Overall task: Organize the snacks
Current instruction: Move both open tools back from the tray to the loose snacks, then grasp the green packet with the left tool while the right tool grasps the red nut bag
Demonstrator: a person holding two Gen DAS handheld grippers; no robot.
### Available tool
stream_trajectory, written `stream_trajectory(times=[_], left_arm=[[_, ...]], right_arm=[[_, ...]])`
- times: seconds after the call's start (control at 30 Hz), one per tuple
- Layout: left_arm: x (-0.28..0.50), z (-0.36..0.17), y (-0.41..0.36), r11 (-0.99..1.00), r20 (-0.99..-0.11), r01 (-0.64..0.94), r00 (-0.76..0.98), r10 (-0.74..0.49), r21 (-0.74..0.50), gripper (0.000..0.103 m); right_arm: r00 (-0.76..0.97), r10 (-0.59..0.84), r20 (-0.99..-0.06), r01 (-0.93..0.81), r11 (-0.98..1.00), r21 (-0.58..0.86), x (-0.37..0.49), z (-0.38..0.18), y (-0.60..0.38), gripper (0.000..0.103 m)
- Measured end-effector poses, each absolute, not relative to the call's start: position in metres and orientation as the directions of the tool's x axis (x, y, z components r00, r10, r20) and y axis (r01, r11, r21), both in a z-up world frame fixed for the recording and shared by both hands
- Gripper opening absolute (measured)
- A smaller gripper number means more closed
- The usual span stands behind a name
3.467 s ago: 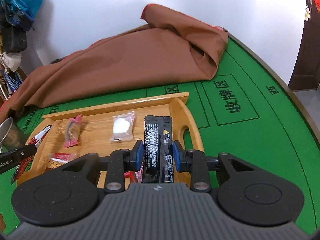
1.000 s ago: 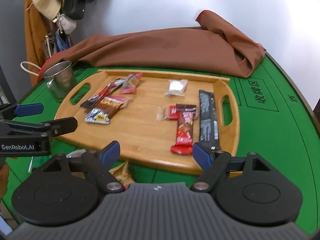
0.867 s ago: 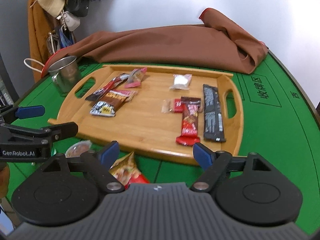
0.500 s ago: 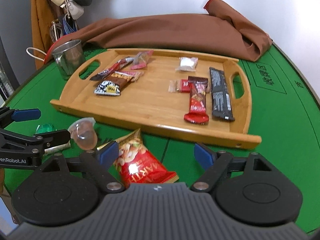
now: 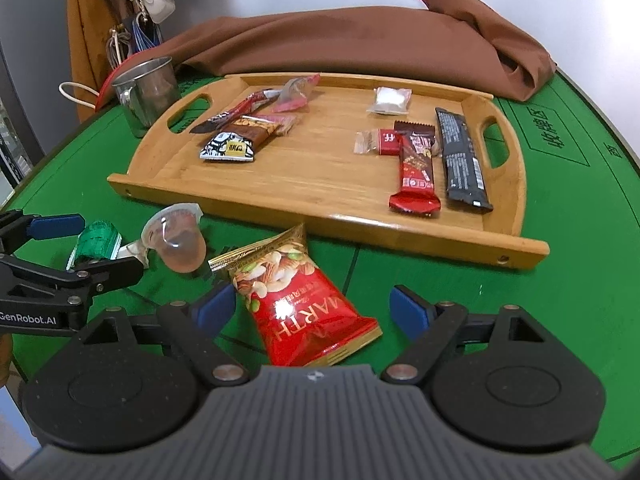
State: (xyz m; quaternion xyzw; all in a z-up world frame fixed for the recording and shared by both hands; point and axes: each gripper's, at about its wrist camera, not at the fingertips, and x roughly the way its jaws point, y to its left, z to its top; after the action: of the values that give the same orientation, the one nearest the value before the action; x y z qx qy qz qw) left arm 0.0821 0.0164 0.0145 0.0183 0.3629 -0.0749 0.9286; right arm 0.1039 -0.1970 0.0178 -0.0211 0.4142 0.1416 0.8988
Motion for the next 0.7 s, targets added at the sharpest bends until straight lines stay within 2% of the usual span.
stream_trajectory(times=[0.23, 0.4, 0.47, 0.53, 0.7], left_arm=[[0.08, 0.011, 0.019, 0.988, -0.692, 0.153, 0.712, -0.123, -0.018, 0.095], [0.075, 0.009, 0.025, 0.987, -0.711, 0.154, 0.69, -0.139, -0.043, 0.077], [0.073, 0.01, 0.027, 0.986, -0.712, 0.164, 0.687, -0.144, -0.041, 0.064], [0.071, 0.011, 0.03, 0.986, -0.715, 0.159, 0.686, -0.139, -0.039, 0.057], [0.07, 0.016, 0.038, 0.987, -0.716, 0.143, 0.68, -0.156, -0.08, 0.042]], right_arm=[[0.606, 0.246, -0.757, -0.288, 0.954, 0.08, 0.103, 0.014, -0.192, 0.09], [0.608, 0.238, -0.758, -0.294, 0.954, 0.064, 0.102, 0.012, -0.189, 0.09], [0.609, 0.237, -0.757, -0.295, 0.953, 0.062, 0.102, 0.012, -0.188, 0.09], [0.609, 0.235, -0.757, -0.295, 0.954, 0.059, 0.103, 0.012, -0.187, 0.09], [0.61, 0.232, -0.757, -0.294, 0.954, 0.055, 0.103, 0.012, -0.186, 0.09]])
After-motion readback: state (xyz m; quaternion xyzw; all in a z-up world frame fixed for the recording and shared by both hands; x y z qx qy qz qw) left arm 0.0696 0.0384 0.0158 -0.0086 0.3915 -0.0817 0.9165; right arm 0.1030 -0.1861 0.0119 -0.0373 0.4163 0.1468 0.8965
